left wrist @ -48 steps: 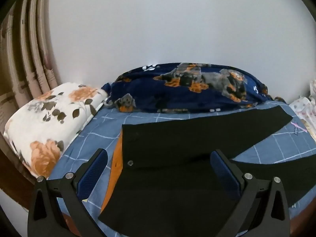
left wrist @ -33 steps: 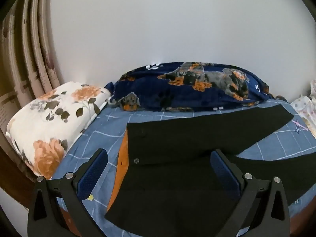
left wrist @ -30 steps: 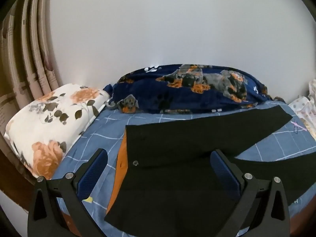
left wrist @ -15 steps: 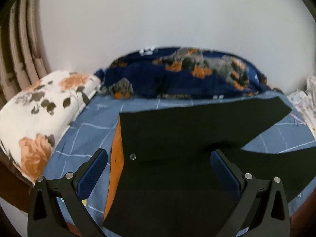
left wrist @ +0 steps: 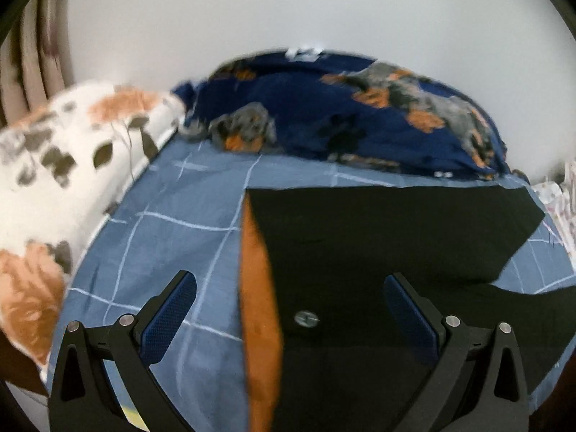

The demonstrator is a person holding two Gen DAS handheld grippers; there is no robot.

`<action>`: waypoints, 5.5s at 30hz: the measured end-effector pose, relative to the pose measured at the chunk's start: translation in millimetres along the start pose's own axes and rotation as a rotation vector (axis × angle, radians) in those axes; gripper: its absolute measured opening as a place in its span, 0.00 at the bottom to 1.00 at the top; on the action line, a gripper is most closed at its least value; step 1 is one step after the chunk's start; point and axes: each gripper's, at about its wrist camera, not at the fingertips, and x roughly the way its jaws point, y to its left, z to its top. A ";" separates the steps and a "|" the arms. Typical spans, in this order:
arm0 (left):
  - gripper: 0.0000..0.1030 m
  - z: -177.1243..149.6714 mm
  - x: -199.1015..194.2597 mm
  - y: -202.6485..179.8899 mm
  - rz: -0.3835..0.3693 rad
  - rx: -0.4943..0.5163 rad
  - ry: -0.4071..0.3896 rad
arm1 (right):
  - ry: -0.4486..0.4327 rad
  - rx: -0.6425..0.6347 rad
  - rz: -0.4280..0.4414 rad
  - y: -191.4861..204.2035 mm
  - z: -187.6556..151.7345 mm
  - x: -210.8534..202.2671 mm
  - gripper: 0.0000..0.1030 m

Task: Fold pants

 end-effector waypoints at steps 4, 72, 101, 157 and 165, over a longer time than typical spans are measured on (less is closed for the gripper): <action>0.75 20.4 45.1 33.8 -0.022 0.000 0.085 | 0.042 0.028 0.002 -4.2 -1.2 17.8 1.00; 0.10 -77.0 -67.7 2.9 -0.293 0.060 0.009 | 0.281 0.723 0.428 -79.8 37.9 165.8 0.05; 0.71 -156.1 -77.8 28.5 -0.004 0.121 0.068 | 0.458 0.898 0.401 -59.7 -122.9 124.5 0.04; 0.53 -168.4 -18.6 -143.4 -0.310 0.386 0.105 | -0.111 1.147 0.087 -404.4 -97.2 7.5 0.04; 0.56 -165.8 -18.2 -144.2 -0.335 0.380 0.124 | -0.127 1.118 0.057 -391.3 -132.7 -39.7 0.03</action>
